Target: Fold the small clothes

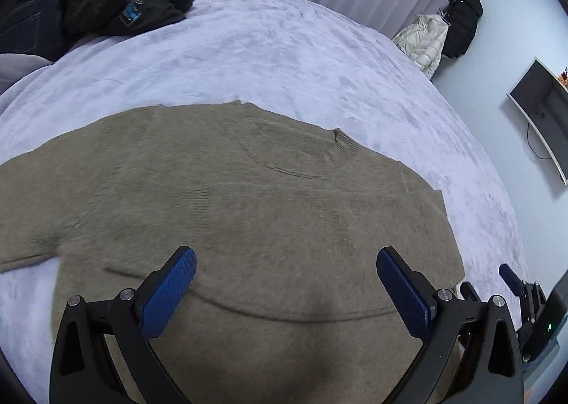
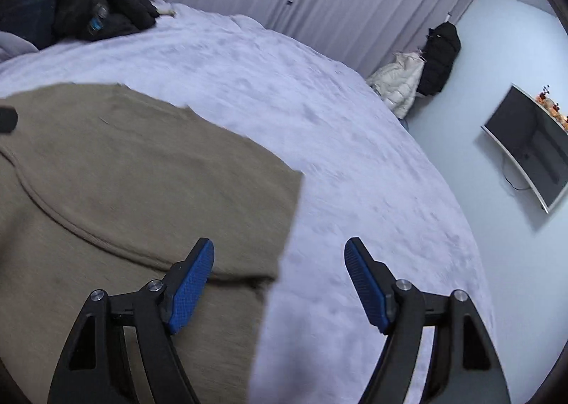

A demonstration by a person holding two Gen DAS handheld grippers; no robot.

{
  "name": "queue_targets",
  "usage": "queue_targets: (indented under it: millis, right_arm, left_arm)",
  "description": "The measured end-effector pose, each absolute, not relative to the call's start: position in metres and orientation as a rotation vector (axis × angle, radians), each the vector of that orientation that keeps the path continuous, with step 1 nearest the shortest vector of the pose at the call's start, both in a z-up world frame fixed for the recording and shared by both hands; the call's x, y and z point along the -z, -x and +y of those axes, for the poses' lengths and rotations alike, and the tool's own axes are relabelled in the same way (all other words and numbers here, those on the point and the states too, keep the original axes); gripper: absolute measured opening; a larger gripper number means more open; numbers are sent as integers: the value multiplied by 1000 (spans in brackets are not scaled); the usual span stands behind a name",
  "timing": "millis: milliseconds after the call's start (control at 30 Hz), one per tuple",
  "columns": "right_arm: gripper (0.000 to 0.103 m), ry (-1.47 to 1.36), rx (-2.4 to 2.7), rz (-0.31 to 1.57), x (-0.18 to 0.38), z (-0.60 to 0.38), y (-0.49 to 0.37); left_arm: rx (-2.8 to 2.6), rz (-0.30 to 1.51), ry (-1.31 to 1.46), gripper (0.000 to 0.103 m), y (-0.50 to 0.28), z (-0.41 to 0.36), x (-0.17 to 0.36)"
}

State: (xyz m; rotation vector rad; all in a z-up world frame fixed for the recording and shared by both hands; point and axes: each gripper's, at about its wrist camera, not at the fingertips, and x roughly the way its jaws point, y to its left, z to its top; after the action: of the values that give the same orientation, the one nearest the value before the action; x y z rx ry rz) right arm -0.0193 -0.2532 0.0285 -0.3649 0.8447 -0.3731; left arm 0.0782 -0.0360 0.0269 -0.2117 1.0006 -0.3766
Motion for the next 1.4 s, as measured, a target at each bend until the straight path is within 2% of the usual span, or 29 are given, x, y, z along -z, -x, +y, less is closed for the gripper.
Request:
queue_targets:
  millis: [167, 267, 433, 533, 633, 767, 900, 1033, 1167, 1300, 1400]
  right_arm:
    - [79, 387, 345, 872, -9, -259, 8]
    - [79, 459, 392, 889, 6, -267, -2]
    - [81, 133, 312, 898, -5, -323, 20]
    - [81, 74, 279, 930, -8, -327, 29]
    - [81, 50, 309, 858, -30, -329, 47]
    - [81, -27, 83, 809, -54, -306, 34]
    - [81, -9, -54, 946, -31, -273, -16]
    - [80, -39, 71, 1104, 14, -288, -67]
    - [85, -87, 62, 1101, 13, -301, -100]
    - [102, -159, -5, 1193, 19, -311, -131]
    - [102, -233, 1, 1248, 12, -318, -139]
  left_arm:
    - [220, 1076, 128, 102, -108, -39, 14]
    - [173, 1046, 45, 102, -108, -27, 27]
    - [159, 1019, -14, 103, -104, -26, 34]
    - [144, 1024, -28, 103, -105, -27, 32]
    - [108, 1039, 0, 103, -101, -26, 17]
    - [215, 1017, 102, 103, -84, -36, -1]
    - [199, 1053, 24, 103, -82, -48, 24]
    - [215, 967, 29, 103, -76, -45, 34]
    - [202, 946, 6, 103, -72, -49, 37]
    - [214, 940, 25, 103, -72, -46, 37]
    - [215, 939, 26, 103, -72, -45, 37]
